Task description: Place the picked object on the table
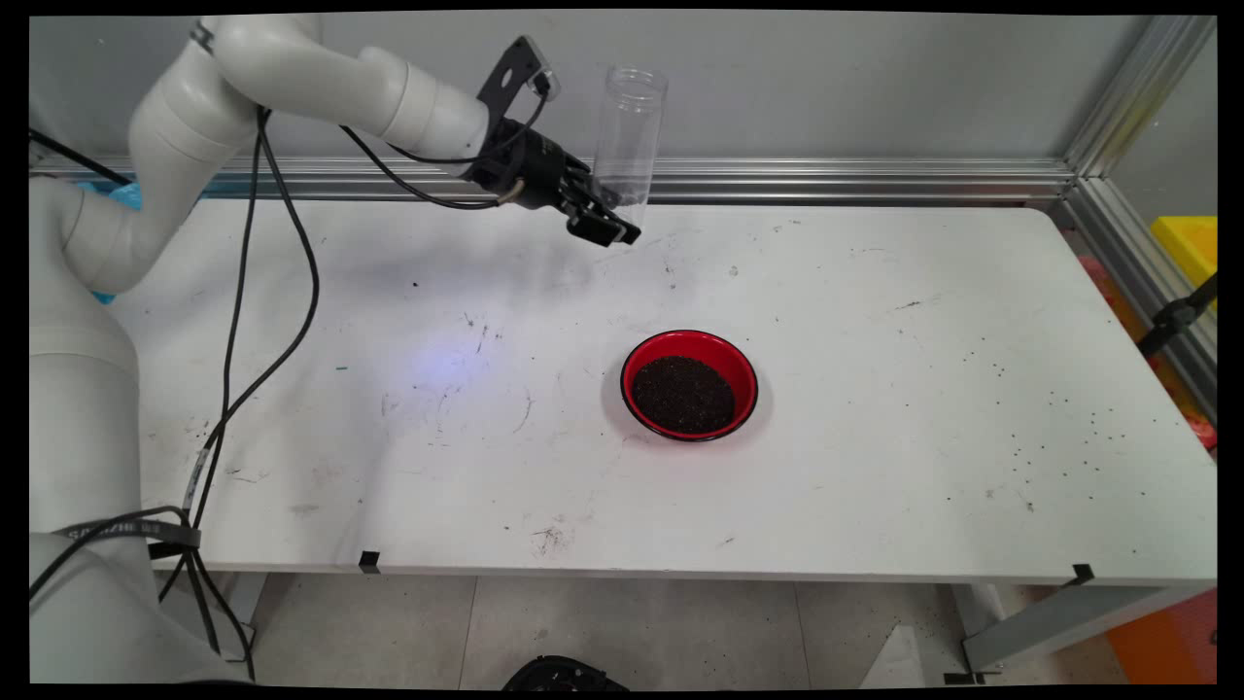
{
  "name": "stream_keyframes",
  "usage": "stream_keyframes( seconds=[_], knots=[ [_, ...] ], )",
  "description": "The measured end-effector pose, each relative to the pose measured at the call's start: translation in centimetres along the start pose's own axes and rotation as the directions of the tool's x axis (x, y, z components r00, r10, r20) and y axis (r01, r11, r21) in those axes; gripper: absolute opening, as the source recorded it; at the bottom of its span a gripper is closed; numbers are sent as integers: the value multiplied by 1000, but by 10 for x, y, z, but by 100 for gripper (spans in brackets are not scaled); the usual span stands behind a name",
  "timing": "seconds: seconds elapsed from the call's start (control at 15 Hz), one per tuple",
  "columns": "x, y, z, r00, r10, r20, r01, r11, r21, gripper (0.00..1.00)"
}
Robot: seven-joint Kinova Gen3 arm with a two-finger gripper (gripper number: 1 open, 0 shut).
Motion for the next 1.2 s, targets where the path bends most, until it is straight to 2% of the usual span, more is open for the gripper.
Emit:
stream_keyframes(
  seconds=[0.4, 0.73, 1.2],
  knots=[
    [-9, -11, 38, 999, 24, -40, -25, 999, -20, 0],
    [-23, -13, 69, 997, 66, -40, -68, 997, -41, 0],
    [-45, -11, 99, 996, 71, -45, -74, 996, -54, 0]
  ],
)
